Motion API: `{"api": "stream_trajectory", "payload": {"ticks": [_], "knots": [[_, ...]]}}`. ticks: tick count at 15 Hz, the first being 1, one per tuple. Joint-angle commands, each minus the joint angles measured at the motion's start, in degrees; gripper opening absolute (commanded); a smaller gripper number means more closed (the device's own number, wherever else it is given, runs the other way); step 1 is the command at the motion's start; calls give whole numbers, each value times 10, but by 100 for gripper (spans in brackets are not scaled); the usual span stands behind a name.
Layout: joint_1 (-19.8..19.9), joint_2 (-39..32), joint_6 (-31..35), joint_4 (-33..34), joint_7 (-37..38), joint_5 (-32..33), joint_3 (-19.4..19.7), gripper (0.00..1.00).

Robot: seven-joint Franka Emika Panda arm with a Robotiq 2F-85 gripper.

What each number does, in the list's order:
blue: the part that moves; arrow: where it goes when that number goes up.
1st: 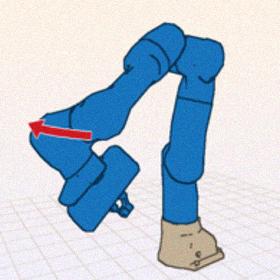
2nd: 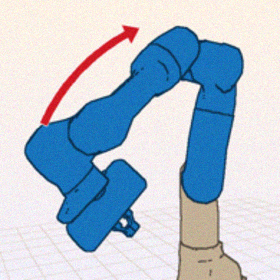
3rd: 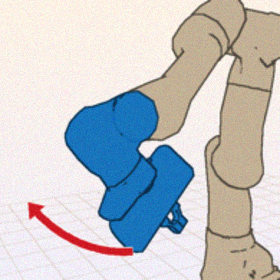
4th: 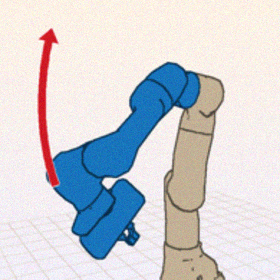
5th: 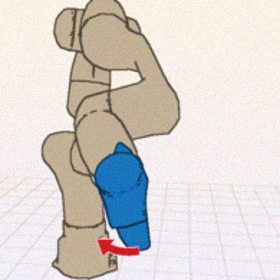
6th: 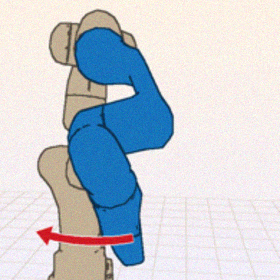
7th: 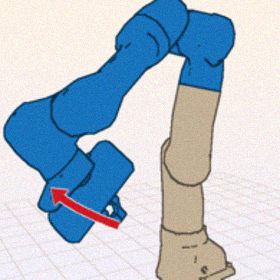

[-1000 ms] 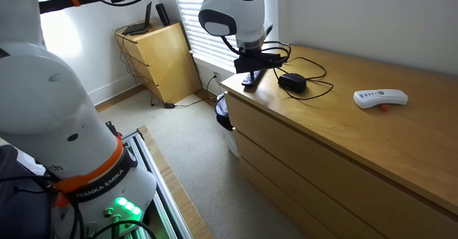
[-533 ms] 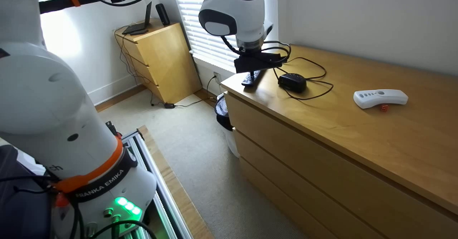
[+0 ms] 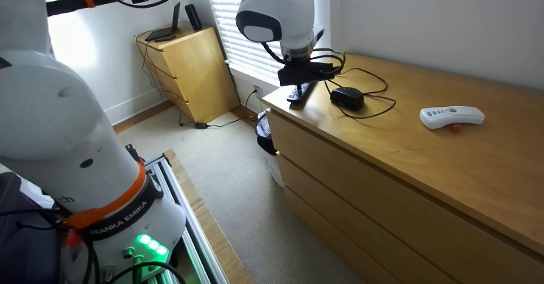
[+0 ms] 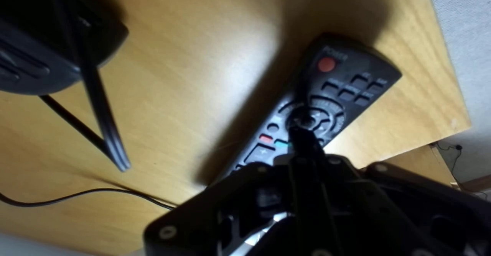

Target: Press the button in the middle of the arrows on the black remote

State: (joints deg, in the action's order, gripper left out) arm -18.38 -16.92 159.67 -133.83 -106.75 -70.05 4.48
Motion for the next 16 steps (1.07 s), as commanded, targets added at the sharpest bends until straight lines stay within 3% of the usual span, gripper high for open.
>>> {"api": "stream_trajectory", "payload": {"ticks": [1,16], "knots": [[-7,10,7,-11,25,24,6,0],[-5,10,3,-11,64,54,6,0]]}}
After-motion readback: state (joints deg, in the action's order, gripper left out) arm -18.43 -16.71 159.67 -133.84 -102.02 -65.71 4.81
